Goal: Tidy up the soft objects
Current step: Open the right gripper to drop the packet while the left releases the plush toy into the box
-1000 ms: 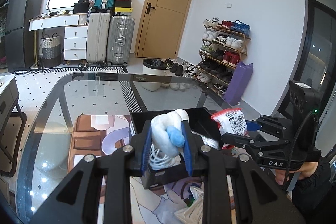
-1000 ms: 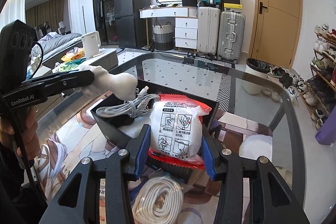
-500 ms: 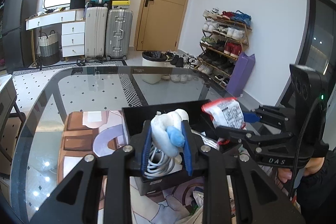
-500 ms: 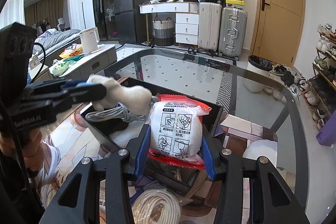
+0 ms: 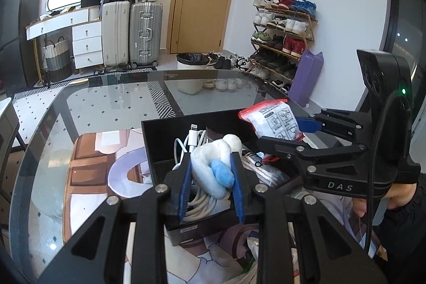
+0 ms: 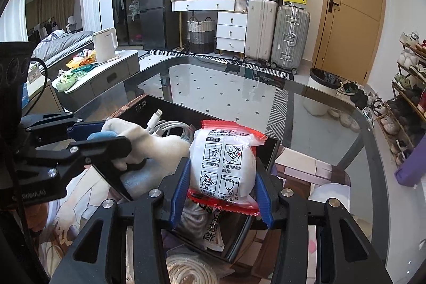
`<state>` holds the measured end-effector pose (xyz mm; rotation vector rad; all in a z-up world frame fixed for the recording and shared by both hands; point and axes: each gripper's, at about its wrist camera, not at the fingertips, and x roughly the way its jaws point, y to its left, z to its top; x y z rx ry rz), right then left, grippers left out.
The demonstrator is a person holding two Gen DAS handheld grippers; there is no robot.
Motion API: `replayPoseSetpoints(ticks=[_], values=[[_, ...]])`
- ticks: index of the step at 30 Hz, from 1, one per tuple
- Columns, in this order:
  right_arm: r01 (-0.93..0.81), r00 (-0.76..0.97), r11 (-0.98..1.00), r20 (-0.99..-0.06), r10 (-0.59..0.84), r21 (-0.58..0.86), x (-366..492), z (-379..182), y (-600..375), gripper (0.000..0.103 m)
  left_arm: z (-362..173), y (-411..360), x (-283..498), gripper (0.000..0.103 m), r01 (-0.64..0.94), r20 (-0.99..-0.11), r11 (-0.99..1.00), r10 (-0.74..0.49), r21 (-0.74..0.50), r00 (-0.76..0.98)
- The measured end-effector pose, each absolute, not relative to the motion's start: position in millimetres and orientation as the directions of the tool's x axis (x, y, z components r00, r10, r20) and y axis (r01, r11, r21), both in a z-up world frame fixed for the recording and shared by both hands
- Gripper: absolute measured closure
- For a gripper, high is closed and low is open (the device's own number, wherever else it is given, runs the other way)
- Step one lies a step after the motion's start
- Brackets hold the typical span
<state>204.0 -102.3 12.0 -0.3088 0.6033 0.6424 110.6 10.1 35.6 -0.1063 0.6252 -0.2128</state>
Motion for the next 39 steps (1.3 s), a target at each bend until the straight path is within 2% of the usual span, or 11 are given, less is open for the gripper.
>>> replayPoseSetpoints(ticks=[3, 8, 10, 16, 23, 27, 33, 34, 35, 37, 39], values=[[-0.64, 0.64, 0.763, -0.612, 0.465, -0.09, 206.7, 11.3, -100.2, 0.057, 33.2, 6.1, 111.3, 0.077, 0.174, -0.579, 0.974, -0.224, -0.141, 0.784], [-0.651, 0.63, 0.754, -0.613, 0.477, -0.083, 208.0, 10.8, -99.7, 0.05, 28.5, 4.5, 114.4, 0.077, 0.183, -0.594, 0.975, -0.224, -0.13, 0.772], [-0.658, 0.632, 0.748, -0.605, 0.484, -0.088, 205.6, 12.4, -101.0, 0.039, 26.3, 1.6, 115.6, 0.077, 0.188, -0.6, 0.976, -0.217, -0.112, 0.77], [-0.642, 0.661, 0.757, -0.586, 0.469, -0.118, 197.6, 17.3, -109.8, 0.019, 27.4, 0.2, 115.8, 0.076, 0.189, -0.603, 0.977, -0.21, -0.1, 0.77], [-0.628, 0.676, 0.772, -0.558, 0.481, -0.096, 181.9, 20.6, -129.3, 0.006, 31.4, 1.8, 115.7, 0.071, 0.192, -0.611, 0.975, -0.219, -0.111, 0.761], [-0.623, 0.675, 0.78, -0.544, 0.498, -0.059, 168.6, 21.8, -145.1, 0.001, 36.8, 1.5, 107.8, 0.046, 0.173, -0.603, 0.98, -0.194, -0.093, 0.773], [-0.625, 0.659, 0.78, -0.555, 0.507, -0.029, 152.1, 19.1, -155.6, 0.001, 41.0, 4.9, 92.7, 0.045, 0.142, -0.598, 0.988, -0.149, -0.06, 0.787], [-0.626, 0.657, 0.78, -0.558, 0.506, -0.029, 148.5, 18.0, -156.3, 0.001, 41.3, 3.1, 89.1, 0.042, 0.136, -0.596, 0.99, -0.137, -0.046, 0.791], [-0.627, 0.655, 0.779, -0.561, 0.507, -0.027, 145.2, 16.7, -157.0, 0.001, 41.0, 0.9, 86.2, 0.035, 0.123, -0.599, 0.992, -0.114, -0.026, 0.792], [-0.626, 0.652, 0.779, -0.563, 0.507, -0.024, 139.5, 14.2, -159.1, 0.001, 41.4, -2.6, 78.4, 0.004, 0.104, -0.583, 0.995, -0.083, 0.002, 0.808], [-0.625, 0.65, 0.78, -0.566, 0.507, -0.02, 134.8, 12.0, -161.1, 0.001, 43.2, -5.6, 66.8, 0.002, 0.101, -0.544, 0.995, -0.072, 0.023, 0.836]])
